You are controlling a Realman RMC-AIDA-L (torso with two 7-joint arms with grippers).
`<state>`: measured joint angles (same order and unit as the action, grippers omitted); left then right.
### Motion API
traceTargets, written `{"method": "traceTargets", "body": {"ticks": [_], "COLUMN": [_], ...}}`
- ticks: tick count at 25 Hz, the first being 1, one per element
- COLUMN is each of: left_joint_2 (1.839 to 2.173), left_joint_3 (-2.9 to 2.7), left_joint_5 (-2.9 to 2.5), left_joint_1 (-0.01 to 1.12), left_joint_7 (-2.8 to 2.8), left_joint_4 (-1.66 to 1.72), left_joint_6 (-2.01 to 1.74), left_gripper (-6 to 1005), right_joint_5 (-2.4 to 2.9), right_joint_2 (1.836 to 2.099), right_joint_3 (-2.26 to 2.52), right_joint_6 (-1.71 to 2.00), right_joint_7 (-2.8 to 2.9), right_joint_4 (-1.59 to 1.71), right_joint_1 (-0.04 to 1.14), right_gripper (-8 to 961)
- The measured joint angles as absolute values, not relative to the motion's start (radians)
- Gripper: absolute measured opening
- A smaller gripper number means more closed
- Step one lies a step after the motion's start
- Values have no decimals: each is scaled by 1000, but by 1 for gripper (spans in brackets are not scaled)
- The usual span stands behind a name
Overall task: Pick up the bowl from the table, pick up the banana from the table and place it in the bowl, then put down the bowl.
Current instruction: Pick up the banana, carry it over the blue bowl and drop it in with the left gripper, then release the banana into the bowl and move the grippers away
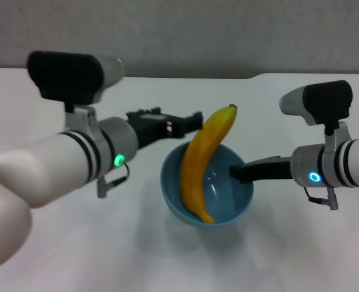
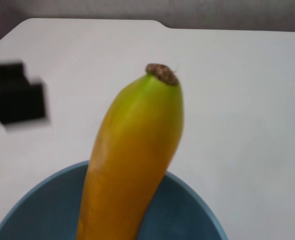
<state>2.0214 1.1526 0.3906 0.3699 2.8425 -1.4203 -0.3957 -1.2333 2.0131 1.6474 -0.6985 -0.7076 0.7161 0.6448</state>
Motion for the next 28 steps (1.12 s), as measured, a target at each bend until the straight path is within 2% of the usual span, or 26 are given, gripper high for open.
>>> {"method": "traceTargets", "body": {"ticks": [7,16,23,28], "left_joint_2": [2024,2030,2032,2032], "left_joint_3": [1236,1306,1349,1341], "left_joint_5": [275,59,84,79], "left_joint_1": [326,352,325,307], "left_joint_7": [2842,2836,2807,2812], "left_joint_4": [-1436,-1338,-1158,-1135], "left_joint_6": [-399,-467,-150,-83], "left_gripper": [908,908,908,908], "right_joint_5": [-1226,-1138,-1177,-1180], "right_joint_2": [2010,2008,2014,2020], "right_joint_3": [1614,1464,1463,1471], "right_joint_6": [-701,-670,-653,-705], "right_joint_7": [-713,-725,-756,-756], "right_joint_4": [705,655,582,525], "right_joint_1": [636,663,695,732], "right_gripper": [56,58,60,61]}}
